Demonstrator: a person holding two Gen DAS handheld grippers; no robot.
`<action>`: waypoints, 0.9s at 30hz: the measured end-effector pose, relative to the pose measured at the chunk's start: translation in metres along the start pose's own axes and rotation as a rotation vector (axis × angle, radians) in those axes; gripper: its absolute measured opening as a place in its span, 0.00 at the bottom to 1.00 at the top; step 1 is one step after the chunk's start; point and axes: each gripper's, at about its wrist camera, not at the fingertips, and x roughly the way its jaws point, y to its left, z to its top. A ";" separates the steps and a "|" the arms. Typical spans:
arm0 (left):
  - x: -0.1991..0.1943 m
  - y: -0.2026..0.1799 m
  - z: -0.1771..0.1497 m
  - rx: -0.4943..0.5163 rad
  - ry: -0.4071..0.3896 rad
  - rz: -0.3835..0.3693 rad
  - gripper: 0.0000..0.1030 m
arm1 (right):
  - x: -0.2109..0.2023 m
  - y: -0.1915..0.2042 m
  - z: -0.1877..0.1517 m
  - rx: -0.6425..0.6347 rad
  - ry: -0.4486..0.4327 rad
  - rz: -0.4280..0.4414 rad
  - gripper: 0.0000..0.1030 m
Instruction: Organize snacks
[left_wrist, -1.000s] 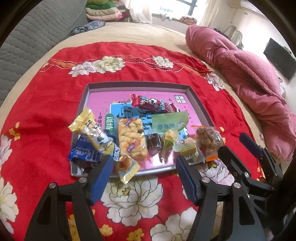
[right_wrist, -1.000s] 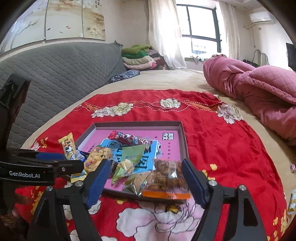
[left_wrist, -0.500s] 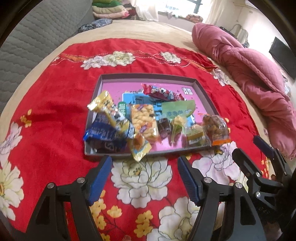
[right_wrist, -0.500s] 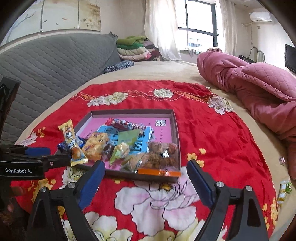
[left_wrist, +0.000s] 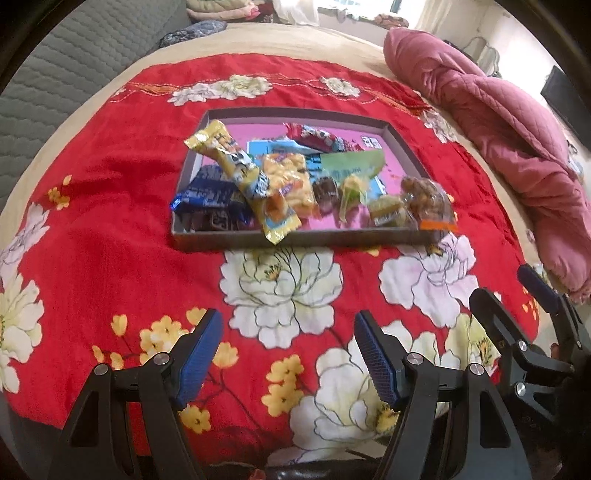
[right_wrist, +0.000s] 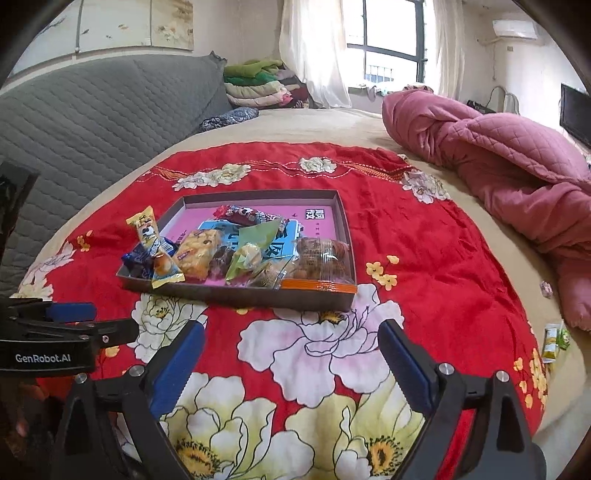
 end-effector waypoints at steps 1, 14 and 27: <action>-0.001 -0.001 -0.002 0.002 0.001 0.000 0.73 | -0.002 0.002 -0.001 -0.007 -0.006 -0.004 0.92; -0.011 0.008 -0.007 -0.029 -0.024 0.011 0.73 | -0.008 0.011 -0.004 -0.030 -0.025 -0.005 0.94; -0.012 0.005 -0.008 -0.011 -0.028 0.026 0.73 | -0.004 0.004 -0.006 -0.002 -0.005 -0.010 0.95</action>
